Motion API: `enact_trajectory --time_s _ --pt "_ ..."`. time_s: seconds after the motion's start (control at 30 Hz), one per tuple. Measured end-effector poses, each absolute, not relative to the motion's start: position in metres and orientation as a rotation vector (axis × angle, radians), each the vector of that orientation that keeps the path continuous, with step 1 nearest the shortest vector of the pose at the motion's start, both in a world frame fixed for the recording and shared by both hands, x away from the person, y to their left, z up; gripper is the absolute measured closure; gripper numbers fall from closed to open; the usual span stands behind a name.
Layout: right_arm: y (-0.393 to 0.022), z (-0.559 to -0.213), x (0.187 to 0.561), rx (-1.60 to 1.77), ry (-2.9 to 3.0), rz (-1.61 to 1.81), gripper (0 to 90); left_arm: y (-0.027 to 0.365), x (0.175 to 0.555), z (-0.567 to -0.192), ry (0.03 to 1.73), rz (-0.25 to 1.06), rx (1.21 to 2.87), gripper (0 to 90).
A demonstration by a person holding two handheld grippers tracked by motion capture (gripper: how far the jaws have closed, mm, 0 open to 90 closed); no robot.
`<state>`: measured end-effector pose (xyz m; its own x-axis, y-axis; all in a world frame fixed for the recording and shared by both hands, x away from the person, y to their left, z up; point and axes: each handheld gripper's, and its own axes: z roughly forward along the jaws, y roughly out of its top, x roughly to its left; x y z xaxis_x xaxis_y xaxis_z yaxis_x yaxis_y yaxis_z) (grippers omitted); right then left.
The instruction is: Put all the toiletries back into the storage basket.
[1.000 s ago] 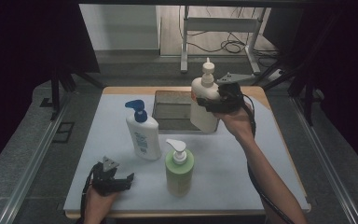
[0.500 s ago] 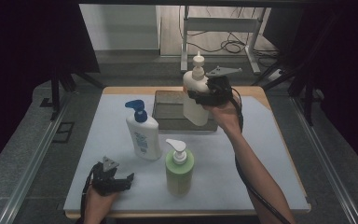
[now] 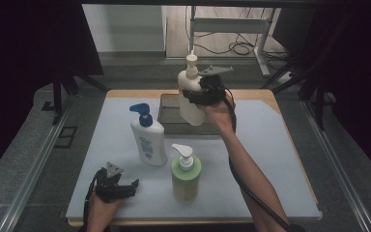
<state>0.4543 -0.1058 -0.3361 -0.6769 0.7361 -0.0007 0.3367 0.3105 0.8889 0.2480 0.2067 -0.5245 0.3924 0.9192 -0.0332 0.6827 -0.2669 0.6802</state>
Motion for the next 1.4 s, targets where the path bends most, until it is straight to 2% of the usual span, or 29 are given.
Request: enact_trajectory --time_s 0.8,1.4 --pt "-0.066 -0.361 0.487 0.967 2.16 1.323 40.2 0.207 0.248 -0.524 1.37 0.494 2.038 10.1" --pt "-0.06 -0.388 0.487 0.99 2.194 1.286 40.1 0.207 0.248 -0.524 1.368 0.494 2.042 10.1"
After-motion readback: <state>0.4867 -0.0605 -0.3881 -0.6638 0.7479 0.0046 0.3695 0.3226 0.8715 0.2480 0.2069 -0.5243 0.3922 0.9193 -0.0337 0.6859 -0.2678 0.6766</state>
